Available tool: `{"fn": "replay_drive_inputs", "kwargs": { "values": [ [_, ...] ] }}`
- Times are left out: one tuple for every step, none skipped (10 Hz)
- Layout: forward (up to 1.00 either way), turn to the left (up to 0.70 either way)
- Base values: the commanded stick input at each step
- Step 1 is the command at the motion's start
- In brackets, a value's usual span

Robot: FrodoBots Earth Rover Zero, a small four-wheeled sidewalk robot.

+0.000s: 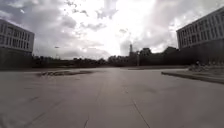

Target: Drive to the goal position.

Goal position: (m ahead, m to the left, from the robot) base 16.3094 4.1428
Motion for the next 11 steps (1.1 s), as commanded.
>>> {"fn": "replay_drive_inputs", "kwargs": {
  "values": [
    [0.70, 0.00],
    [0.70, 0.00],
    [0.70, 0.00],
    [0.70, 0.00],
    [0.70, 0.00],
    [0.70, 0.00],
    [0.70, 0.00],
    [0.70, 0.00],
    [0.70, 0.00],
    [0.70, 0.00],
    [0.70, 0.00]
  ]
}}
